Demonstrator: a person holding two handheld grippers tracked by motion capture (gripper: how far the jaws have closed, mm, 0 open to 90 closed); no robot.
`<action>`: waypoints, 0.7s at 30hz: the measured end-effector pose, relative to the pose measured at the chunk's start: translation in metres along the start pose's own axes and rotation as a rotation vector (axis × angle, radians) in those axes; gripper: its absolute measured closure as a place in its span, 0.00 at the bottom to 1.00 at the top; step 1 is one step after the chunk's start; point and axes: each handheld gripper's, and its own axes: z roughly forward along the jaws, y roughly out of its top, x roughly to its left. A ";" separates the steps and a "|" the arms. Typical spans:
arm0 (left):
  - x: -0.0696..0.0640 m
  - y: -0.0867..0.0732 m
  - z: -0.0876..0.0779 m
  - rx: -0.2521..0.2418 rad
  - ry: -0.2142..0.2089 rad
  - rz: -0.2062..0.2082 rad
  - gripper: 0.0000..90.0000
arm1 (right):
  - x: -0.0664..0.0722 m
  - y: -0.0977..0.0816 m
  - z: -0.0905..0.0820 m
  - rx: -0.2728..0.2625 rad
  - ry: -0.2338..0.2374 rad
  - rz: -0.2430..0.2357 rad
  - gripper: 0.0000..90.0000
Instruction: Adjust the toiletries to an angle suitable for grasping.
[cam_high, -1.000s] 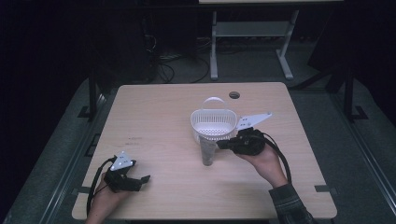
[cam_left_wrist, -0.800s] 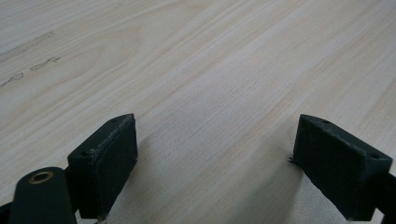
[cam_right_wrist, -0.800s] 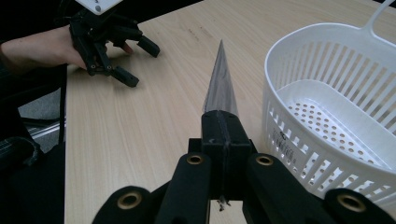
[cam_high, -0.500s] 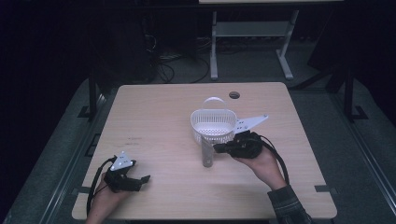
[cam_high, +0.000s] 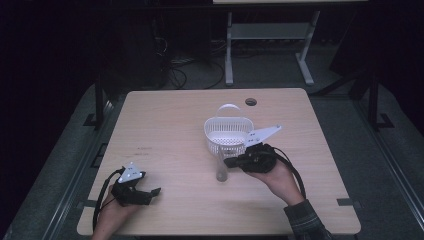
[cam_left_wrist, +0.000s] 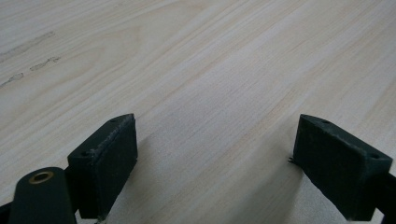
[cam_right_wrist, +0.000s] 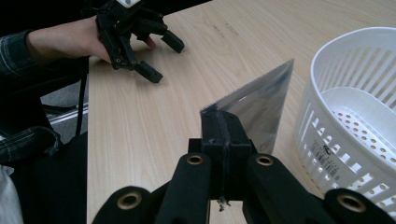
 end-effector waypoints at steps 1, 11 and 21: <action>0.000 0.000 0.000 0.000 0.000 -0.001 0.14 | 0.000 0.000 0.000 0.002 0.000 -0.001 1.00; 0.000 0.000 0.000 0.000 0.000 0.000 0.14 | 0.004 0.002 0.004 0.006 0.013 -0.010 1.00; 0.000 0.000 0.000 0.000 0.000 0.000 0.14 | 0.008 0.005 0.009 0.005 0.026 -0.021 1.00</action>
